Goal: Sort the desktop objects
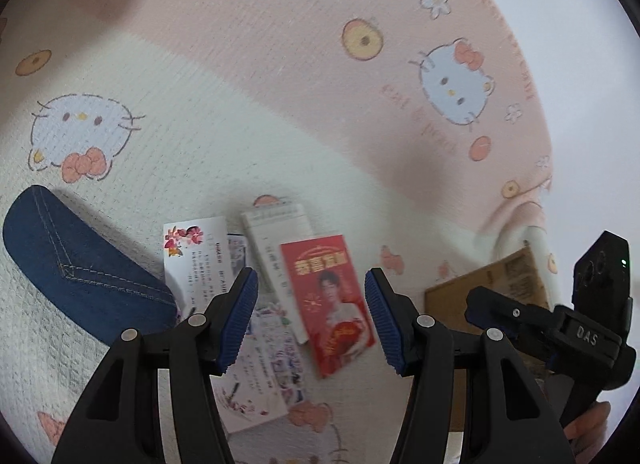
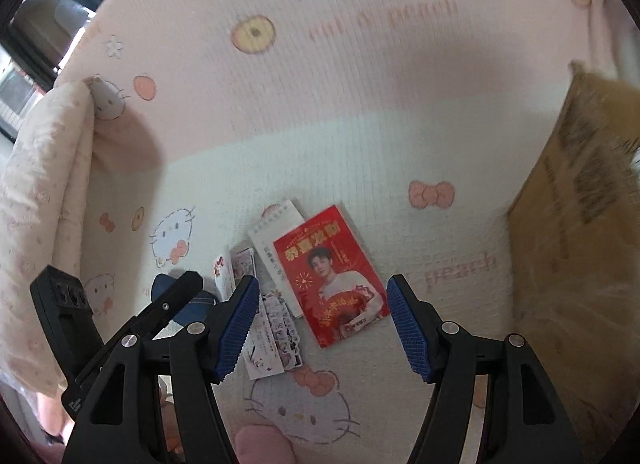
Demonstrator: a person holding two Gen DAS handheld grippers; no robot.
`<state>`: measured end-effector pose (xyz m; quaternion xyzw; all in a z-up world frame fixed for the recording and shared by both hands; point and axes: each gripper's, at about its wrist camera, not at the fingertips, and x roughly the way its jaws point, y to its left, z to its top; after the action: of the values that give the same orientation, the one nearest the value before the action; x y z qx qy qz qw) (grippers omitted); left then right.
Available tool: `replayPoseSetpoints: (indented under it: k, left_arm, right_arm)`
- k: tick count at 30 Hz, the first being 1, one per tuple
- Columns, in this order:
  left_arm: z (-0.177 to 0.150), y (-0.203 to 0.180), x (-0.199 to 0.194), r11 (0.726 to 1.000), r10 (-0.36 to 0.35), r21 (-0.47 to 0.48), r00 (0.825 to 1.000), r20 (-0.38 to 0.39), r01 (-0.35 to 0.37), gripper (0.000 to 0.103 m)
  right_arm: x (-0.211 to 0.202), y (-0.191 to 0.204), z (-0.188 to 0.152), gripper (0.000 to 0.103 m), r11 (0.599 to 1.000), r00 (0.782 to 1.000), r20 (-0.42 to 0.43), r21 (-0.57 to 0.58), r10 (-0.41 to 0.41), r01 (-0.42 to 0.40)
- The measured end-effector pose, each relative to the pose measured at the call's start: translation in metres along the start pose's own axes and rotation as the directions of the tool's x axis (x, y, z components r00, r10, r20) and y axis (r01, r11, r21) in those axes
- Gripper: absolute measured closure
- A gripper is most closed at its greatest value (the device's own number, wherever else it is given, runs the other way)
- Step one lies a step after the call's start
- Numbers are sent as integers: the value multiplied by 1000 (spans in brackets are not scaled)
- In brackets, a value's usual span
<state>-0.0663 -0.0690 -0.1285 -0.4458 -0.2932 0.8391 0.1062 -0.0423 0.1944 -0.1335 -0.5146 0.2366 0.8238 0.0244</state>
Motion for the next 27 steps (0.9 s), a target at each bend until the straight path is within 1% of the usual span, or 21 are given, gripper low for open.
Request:
replayPoseSetpoints:
  k: [2,4,5,6,8,10,12,14,17,20,22,24,27]
  left_arm:
    - [-1,1,8,1000,1,4,1000,-17,-1,43]
    - [-2,0,19,1000,-1,11,999,-51,2,44]
    - [-2,1,22,1000,-7,13,998,-61,8,46]
    - [-3,1,26,1000,-11,15,997,-74,12,50]
    - [-5,1,34,1000,-10,14,995,-100,11,55]
    - [-7,1,42,1000,-11,11,993,-120,12,60]
    - [-9,-1,48,1000,-7,13,991,-137,9,71]
    - [-12,-3,54,1000,0,28,988,-155,4,75]
    - [-15,-5,60,999,27,42,985,-169,-20,75]
    - [-15,-2,65,1000,20,8,983,-180,-18,75]
    - [-16,-2,70,1000,10,-9,980,-197,-12,75]
    - [-19,-4,74,1000,27,5,980,-200,-27,75]
    - [-24,-9,79,999,39,23,978,-205,-36,75]
  right_arm:
    - [13,-7,2,39,1000,1000,-19,20,-1,2]
    - [28,-13,3,39,999,999,-48,33,-14,15]
    - [34,-15,3,39,999,998,-57,37,-12,14]
    - [40,-18,3,39,999,998,-69,46,-8,11]
    - [49,-22,3,39,998,997,-81,57,8,-4]
    - [57,-24,3,39,999,997,-82,53,8,-4]
    - [63,-27,3,39,999,996,-84,49,8,-4]
    - [68,-31,2,39,998,996,-92,59,14,-8]
    - [78,-36,-2,39,996,993,-112,82,47,-38]
    - [84,-41,-5,39,993,991,-110,91,80,-71]
    - [86,-43,-6,39,994,992,-100,88,73,-64]
    - [89,-47,-8,39,995,994,-95,88,57,-49]
    - [92,-55,-12,39,991,994,-89,122,71,-60]
